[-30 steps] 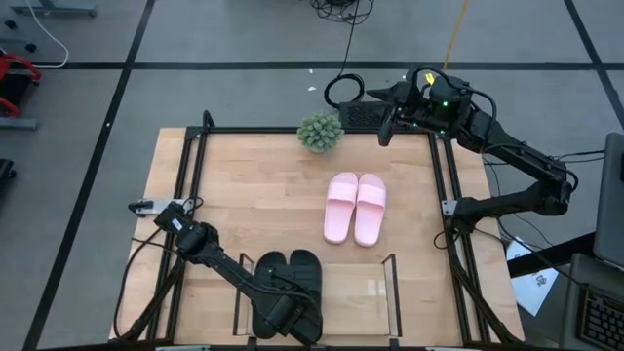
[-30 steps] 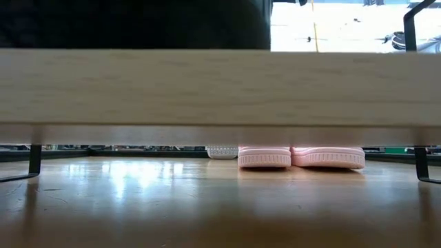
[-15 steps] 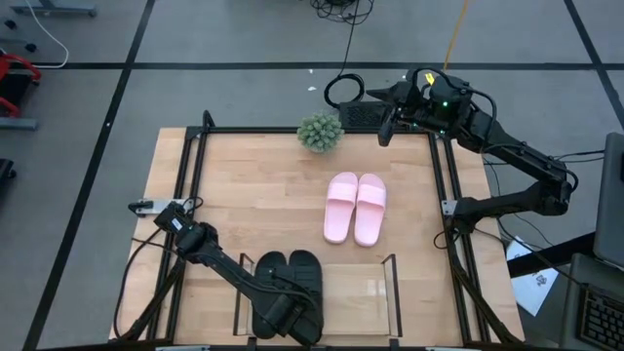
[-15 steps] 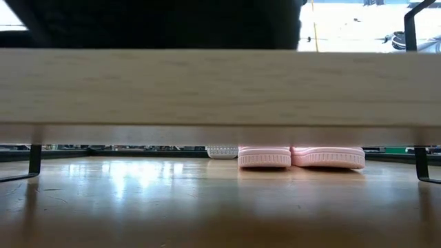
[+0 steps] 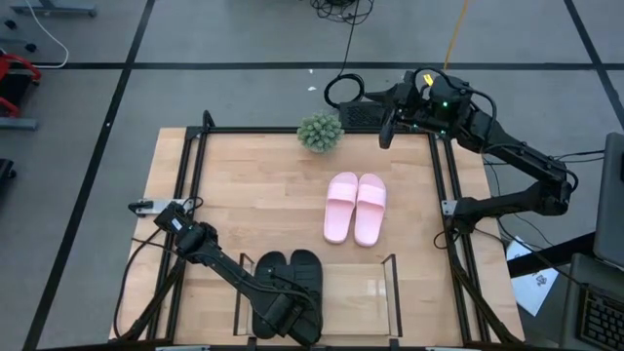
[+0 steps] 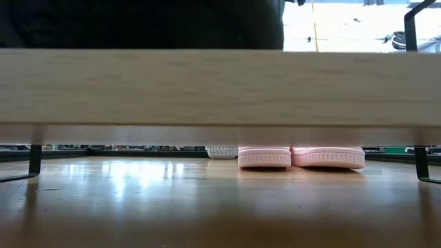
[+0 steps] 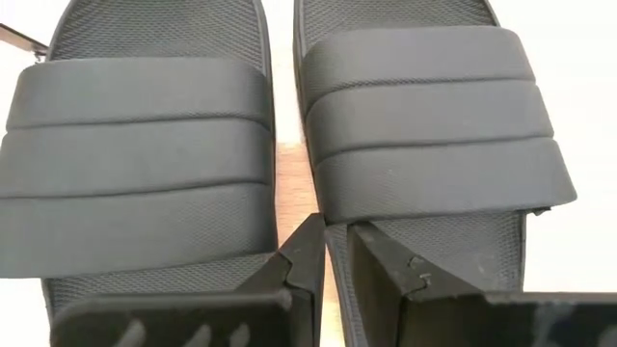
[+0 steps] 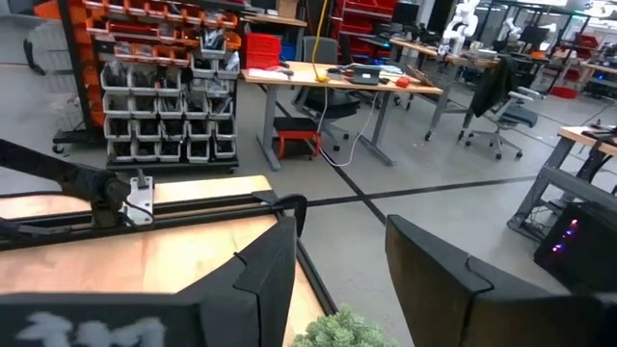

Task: Pick and place slides into the shelf
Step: Put the black slide on the shelf, then put the left pink slide on the shelf

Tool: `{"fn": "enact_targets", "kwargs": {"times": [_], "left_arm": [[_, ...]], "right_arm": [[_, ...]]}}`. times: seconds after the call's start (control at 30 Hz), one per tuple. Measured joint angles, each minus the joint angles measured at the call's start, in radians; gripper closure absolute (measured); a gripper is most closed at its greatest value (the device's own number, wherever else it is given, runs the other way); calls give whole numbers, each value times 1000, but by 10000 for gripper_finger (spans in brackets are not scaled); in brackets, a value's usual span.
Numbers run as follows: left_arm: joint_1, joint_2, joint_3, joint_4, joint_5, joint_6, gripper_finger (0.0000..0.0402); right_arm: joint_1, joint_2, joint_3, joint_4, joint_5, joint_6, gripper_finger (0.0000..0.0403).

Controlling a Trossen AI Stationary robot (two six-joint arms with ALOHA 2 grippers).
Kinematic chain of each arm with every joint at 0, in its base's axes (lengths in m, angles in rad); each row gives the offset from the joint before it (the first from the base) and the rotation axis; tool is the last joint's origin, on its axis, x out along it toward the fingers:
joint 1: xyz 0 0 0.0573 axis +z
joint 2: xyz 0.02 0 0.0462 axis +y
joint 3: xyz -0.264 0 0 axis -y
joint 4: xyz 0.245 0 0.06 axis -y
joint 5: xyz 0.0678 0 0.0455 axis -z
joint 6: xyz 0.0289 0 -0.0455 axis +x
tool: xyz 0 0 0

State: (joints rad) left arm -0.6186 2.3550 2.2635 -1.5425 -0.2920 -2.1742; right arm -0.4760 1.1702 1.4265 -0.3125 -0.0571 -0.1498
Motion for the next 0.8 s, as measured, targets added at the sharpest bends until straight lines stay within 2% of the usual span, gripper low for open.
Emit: {"fn": "enact_targets", "kwargs": {"times": [0.8], "left_arm": [[-21, -48, 1, 2, -23, -3, 355]], "right_arm": [[0, 0, 0, 0, 2, 8, 250]]}}
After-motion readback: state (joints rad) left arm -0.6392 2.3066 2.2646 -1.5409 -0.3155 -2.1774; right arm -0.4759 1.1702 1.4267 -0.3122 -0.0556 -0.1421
